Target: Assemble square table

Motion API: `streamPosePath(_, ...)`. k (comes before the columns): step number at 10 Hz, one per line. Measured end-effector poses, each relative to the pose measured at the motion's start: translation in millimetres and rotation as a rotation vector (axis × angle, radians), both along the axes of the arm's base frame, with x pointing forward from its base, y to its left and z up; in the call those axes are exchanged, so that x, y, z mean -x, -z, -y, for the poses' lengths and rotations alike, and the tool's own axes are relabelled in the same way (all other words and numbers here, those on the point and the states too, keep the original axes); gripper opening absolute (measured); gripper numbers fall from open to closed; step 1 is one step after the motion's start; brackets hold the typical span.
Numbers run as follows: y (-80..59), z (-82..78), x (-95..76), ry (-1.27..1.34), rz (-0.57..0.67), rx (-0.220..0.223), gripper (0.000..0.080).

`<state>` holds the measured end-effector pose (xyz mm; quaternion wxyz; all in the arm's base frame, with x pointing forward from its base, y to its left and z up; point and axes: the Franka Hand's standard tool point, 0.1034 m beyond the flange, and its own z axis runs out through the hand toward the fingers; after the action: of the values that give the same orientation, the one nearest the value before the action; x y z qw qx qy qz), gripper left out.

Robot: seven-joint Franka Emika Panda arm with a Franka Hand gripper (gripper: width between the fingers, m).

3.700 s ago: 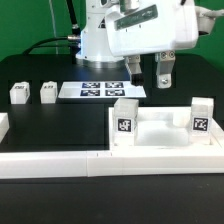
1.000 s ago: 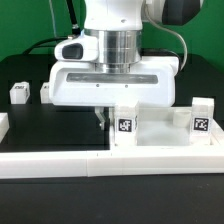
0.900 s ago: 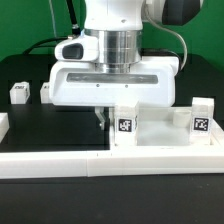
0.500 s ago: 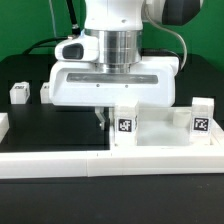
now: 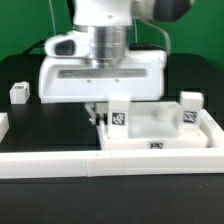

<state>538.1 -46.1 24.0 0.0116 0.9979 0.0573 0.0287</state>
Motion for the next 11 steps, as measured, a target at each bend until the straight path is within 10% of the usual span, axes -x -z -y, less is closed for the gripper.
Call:
streamPosePath(3, 2.2, 30.2, 7.4, -0.22, -0.021, 0.021, 0.0058)
streamPosePath(11, 0.4, 21.8, -14.8, -0.875, 0.041, 0.187, 0.0064)
